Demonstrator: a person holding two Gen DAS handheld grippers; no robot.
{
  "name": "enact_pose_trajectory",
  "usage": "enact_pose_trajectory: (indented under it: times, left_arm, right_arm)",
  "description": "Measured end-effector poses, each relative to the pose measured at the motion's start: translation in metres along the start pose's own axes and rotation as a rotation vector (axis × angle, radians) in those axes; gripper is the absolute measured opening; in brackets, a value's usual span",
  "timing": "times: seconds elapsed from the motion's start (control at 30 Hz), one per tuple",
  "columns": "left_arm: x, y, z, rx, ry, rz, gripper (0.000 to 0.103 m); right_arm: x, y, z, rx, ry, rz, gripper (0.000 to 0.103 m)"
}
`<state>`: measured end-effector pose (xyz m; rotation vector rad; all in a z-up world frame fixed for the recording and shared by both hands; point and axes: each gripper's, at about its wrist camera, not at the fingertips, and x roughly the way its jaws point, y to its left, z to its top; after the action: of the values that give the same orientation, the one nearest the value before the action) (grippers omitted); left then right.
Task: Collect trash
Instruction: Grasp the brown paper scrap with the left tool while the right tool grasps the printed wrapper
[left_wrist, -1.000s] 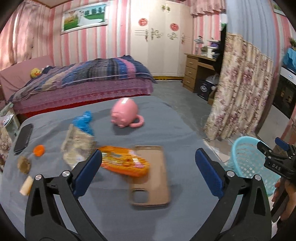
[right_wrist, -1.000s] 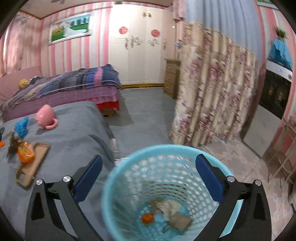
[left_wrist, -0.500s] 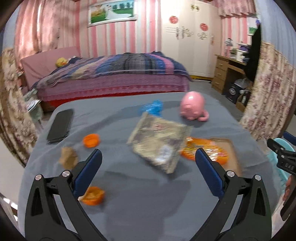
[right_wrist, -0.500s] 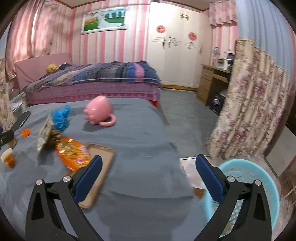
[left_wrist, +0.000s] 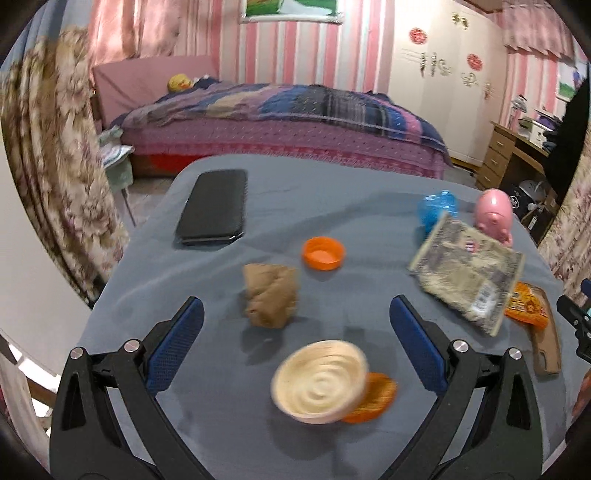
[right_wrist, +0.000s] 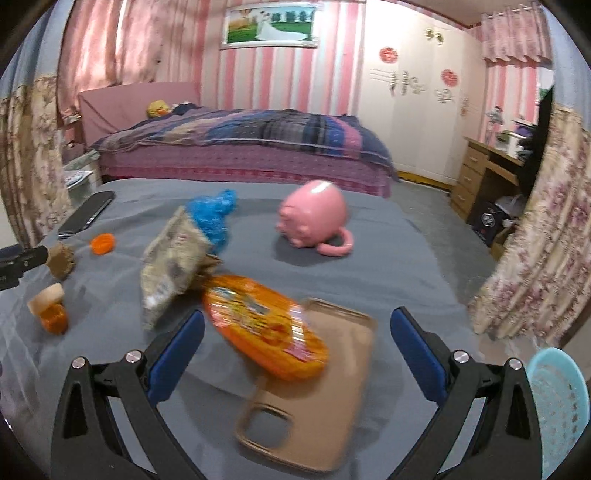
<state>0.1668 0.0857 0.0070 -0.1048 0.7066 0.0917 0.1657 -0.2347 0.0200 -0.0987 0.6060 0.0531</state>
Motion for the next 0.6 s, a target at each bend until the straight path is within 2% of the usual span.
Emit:
enact_pose_trajectory:
  times: [0.13,0.3,0.37,0.43,0.47,0.53,0.6]
  left_arm:
    - [0.014,0.016,-0.001,-0.015,0.034,0.008,0.097]
    - [0.032,0.027,0.001,-0.062,0.055,-0.019,0.097]
    - [0.038,0.026,0.003,-0.063,0.062,-0.022,0.091]
    - [0.045,0.025,0.004,-0.057,0.077,-0.042,0.075]
    - [0.049,0.024,0.004,-0.054,0.091,-0.053,0.071]
    - [0.054,0.023,0.004,-0.049,0.115,-0.069,0.040]
    - [0.052,0.022,0.005,-0.049,0.116,-0.075,0.028]
  right_arm:
    - [0.015,0.030,0.009,-0.026,0.018,0.045,0.098]
    - [0.032,0.051,0.014,-0.017,0.044,0.078,0.098]
    - [0.040,0.057,0.012,-0.023,0.056,0.082,0.098]
    - [0.046,0.062,0.010,-0.036,0.066,0.080,0.098]
    - [0.048,0.063,0.009,-0.039,0.068,0.081,0.098]
    - [0.051,0.064,0.010,-0.037,0.069,0.085,0.098]
    - [0.053,0.066,0.010,-0.038,0.068,0.088,0.098]
